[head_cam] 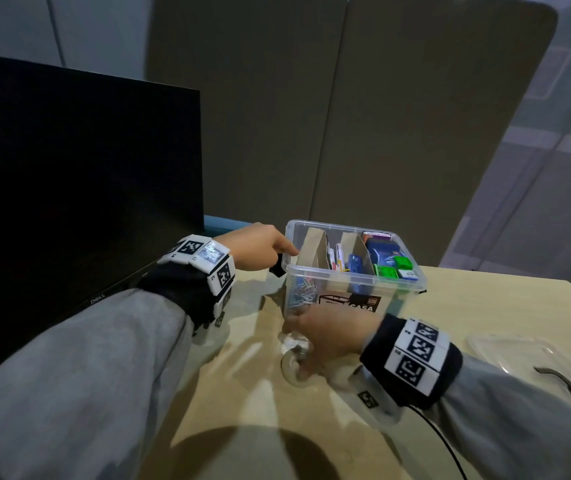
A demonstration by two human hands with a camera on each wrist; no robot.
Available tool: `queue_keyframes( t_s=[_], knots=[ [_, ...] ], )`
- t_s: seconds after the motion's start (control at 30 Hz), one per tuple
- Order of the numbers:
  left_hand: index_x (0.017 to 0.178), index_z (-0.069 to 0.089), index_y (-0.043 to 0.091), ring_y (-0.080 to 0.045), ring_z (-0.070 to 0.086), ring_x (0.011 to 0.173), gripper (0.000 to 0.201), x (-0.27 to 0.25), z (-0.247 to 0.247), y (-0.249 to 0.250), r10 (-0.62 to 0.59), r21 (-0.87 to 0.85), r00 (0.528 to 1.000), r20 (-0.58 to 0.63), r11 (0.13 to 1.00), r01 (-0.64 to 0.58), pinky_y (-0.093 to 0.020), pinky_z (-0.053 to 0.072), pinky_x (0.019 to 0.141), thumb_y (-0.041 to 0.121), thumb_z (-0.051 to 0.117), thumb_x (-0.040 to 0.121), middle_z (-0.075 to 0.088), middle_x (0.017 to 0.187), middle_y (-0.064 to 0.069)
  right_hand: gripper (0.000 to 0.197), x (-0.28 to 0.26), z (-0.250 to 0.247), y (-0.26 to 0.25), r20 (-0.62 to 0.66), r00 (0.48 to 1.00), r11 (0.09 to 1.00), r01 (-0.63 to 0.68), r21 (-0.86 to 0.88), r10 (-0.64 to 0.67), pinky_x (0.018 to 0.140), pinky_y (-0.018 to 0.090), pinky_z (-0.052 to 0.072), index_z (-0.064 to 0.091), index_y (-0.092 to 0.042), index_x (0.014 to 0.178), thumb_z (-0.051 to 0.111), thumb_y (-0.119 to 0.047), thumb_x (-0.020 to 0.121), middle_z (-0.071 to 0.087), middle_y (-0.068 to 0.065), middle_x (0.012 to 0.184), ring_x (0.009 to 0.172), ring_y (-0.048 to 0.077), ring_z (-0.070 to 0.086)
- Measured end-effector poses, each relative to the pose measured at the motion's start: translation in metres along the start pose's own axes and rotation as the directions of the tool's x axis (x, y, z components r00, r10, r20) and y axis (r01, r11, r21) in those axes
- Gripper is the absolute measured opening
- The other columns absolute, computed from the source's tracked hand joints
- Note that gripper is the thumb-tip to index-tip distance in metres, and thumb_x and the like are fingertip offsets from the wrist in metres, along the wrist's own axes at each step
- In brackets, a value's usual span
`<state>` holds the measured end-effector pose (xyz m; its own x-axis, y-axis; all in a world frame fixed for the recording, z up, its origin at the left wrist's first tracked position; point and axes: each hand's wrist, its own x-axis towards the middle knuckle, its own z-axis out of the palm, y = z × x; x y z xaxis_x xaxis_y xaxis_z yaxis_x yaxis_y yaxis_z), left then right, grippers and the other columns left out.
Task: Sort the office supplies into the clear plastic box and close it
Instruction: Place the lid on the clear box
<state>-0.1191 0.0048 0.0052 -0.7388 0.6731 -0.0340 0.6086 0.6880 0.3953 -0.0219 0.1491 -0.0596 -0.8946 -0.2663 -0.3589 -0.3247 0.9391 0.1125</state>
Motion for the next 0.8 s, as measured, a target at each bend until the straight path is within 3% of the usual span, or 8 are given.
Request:
queue_keyframes(
  t_s=[0.07, 0.13, 0.23, 0.4, 0.5, 0.6, 0.7, 0.8],
  knots=[
    [0.134, 0.057, 0.034, -0.014, 0.055, 0.121, 0.059, -0.001, 0.001, 0.001, -0.001, 0.006, 1.0, -0.003, 1.0, 0.001, -0.025, 0.046, 0.094, -0.003, 0.037, 0.092, 0.051, 0.144, 0.003, 0.083, 0.009, 0.011, -0.002, 0.071, 0.997, 1.0, -0.017, 0.022, 0.015, 0.092, 0.045, 0.051, 0.043, -0.025, 0.138, 0.08, -0.052, 0.068, 0.055, 0.001, 0.128, 0.11, 0.028, 0.057],
    [0.136, 0.055, 0.033, -0.015, 0.054, 0.122, 0.06, -0.001, 0.001, 0.001, 0.003, 0.008, 1.0, 0.001, 1.0, -0.003, -0.023, 0.044, 0.093, -0.003, 0.037, 0.092, 0.051, 0.145, 0.004, 0.086, 0.012, 0.016, -0.005, 0.107, 0.994, 1.0, -0.014, -0.005, 0.015, 0.088, 0.046, 0.052, 0.04, -0.023, 0.139, 0.08, -0.051, 0.068, 0.055, 0.003, 0.125, 0.106, 0.028, 0.058],
    [0.136, 0.055, 0.032, -0.013, 0.05, 0.128, 0.061, -0.001, 0.003, -0.001, 0.002, -0.006, 1.0, 0.004, 1.0, -0.002, -0.028, 0.042, 0.103, -0.004, 0.037, 0.091, 0.051, 0.144, 0.004, 0.078, 0.011, 0.015, -0.011, 0.089, 0.996, 0.999, 0.002, -0.044, 0.002, 0.082, 0.044, 0.055, 0.042, -0.019, 0.136, 0.079, -0.046, 0.073, 0.056, 0.005, 0.117, 0.097, 0.027, 0.059],
    [0.136, 0.055, 0.032, -0.013, 0.05, 0.129, 0.06, 0.002, 0.004, -0.002, 0.005, -0.006, 1.0, 0.005, 1.0, -0.005, -0.028, 0.041, 0.104, -0.004, 0.038, 0.091, 0.051, 0.144, 0.005, 0.06, 0.006, 0.01, -0.011, 0.045, 0.998, 0.999, 0.039, -0.03, -0.038, 0.072, 0.036, 0.052, 0.049, -0.016, 0.123, 0.075, -0.042, 0.076, 0.056, 0.005, 0.107, 0.088, 0.023, 0.055],
    [0.134, 0.057, 0.034, -0.011, 0.053, 0.122, 0.061, 0.001, 0.001, -0.002, 0.017, 0.024, 1.0, 0.006, 1.0, -0.017, -0.025, 0.045, 0.098, -0.003, 0.037, 0.09, 0.053, 0.143, 0.006, 0.053, -0.004, -0.009, -0.003, -0.016, 0.998, 0.998, 0.065, 0.021, -0.065, 0.068, 0.032, 0.045, 0.051, -0.017, 0.116, 0.075, -0.041, 0.075, 0.055, 0.003, 0.108, 0.087, 0.023, 0.054],
    [0.13, 0.061, 0.032, -0.007, 0.055, 0.091, 0.058, 0.004, -0.008, 0.004, 0.038, 0.115, 0.999, 0.01, 0.993, -0.039, -0.015, 0.043, 0.07, -0.001, 0.037, 0.089, 0.059, 0.135, 0.004, 0.05, -0.022, -0.043, 0.012, -0.138, 0.986, 0.983, 0.11, 0.148, -0.089, 0.074, 0.033, 0.048, 0.052, -0.017, 0.119, 0.074, -0.031, 0.077, 0.053, 0.0, 0.107, 0.088, 0.021, 0.053],
    [0.122, 0.067, 0.029, -0.015, 0.059, 0.104, 0.045, 0.011, -0.012, 0.011, 0.08, 0.183, 0.995, -0.058, 0.981, -0.069, -0.03, 0.05, 0.089, 0.007, 0.042, 0.091, 0.065, 0.124, 0.003, 0.053, -0.04, -0.073, 0.032, -0.279, 0.96, 0.97, 0.092, 0.225, -0.026, 0.074, 0.03, 0.048, 0.049, -0.024, 0.122, 0.074, -0.033, 0.076, 0.047, -0.008, 0.104, 0.086, 0.013, 0.051],
    [0.124, 0.062, 0.029, -0.016, 0.061, 0.098, 0.034, 0.02, 0.001, 0.015, 0.07, 0.199, 0.987, -0.142, 0.979, -0.041, -0.035, 0.051, 0.086, 0.02, 0.046, 0.096, 0.065, 0.117, 0.004, 0.052, -0.045, -0.086, 0.054, -0.433, 0.897, 0.955, 0.049, 0.293, 0.086, 0.076, 0.03, 0.051, 0.048, -0.026, 0.12, 0.075, -0.029, 0.075, 0.045, -0.004, 0.106, 0.087, 0.01, 0.052]
  ],
)
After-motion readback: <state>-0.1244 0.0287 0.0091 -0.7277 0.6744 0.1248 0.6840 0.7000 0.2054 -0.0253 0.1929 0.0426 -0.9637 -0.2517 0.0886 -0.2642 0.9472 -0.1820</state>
